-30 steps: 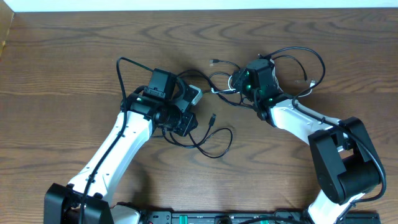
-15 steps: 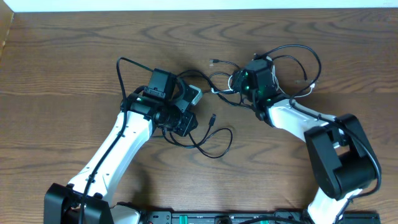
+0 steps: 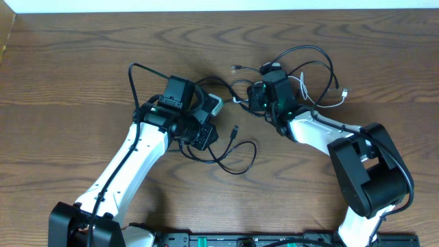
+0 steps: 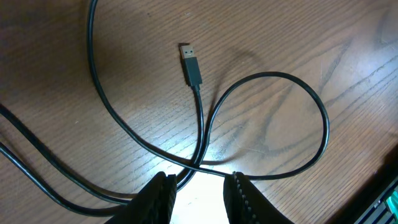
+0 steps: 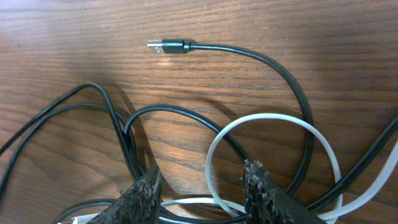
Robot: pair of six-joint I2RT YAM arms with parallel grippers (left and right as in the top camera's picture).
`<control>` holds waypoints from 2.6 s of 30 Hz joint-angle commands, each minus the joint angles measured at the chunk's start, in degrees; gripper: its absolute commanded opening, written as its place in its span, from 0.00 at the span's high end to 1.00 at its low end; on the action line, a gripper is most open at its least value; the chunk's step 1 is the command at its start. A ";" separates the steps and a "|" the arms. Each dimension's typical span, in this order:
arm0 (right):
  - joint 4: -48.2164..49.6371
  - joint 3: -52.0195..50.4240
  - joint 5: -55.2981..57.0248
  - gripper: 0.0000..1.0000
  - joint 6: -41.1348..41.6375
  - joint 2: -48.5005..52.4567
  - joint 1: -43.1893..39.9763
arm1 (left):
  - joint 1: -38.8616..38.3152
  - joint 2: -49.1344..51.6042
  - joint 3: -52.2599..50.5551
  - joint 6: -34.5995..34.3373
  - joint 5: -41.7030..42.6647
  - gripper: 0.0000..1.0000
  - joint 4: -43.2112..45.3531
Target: Untangle cables
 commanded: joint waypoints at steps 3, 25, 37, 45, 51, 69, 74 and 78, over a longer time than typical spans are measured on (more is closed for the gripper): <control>0.00 0.20 -0.39 0.62 -2.86 3.26 1.18 | -0.09 -0.31 -0.07 0.33 -0.50 0.69 -0.22; 5.66 0.20 2.73 0.62 -2.89 5.14 3.41 | -0.09 -0.31 -0.07 0.33 -0.50 0.69 -0.35; 7.10 0.20 2.91 0.57 -2.38 9.07 3.48 | -0.09 -0.31 -0.07 0.33 -0.50 0.69 -0.92; 10.12 0.20 2.75 0.99 0.79 9.40 3.48 | -0.09 -0.31 -0.07 0.33 -0.50 0.69 -1.05; 11.74 0.22 -3.32 0.99 4.07 8.74 3.48 | -0.09 -0.31 -0.07 0.35 -0.50 0.69 -1.75; 7.39 0.22 -7.21 0.99 -1.25 -13.66 3.56 | -0.09 -0.31 -0.07 0.35 -0.50 0.69 -1.68; 4.98 0.22 -8.22 0.99 -1.55 -18.78 3.63 | -0.09 -0.31 -0.07 0.35 -0.50 0.69 -1.64; 3.93 0.22 -11.87 0.99 -1.33 -22.71 3.63 | -0.09 -0.31 -0.07 0.35 -0.50 0.69 -1.60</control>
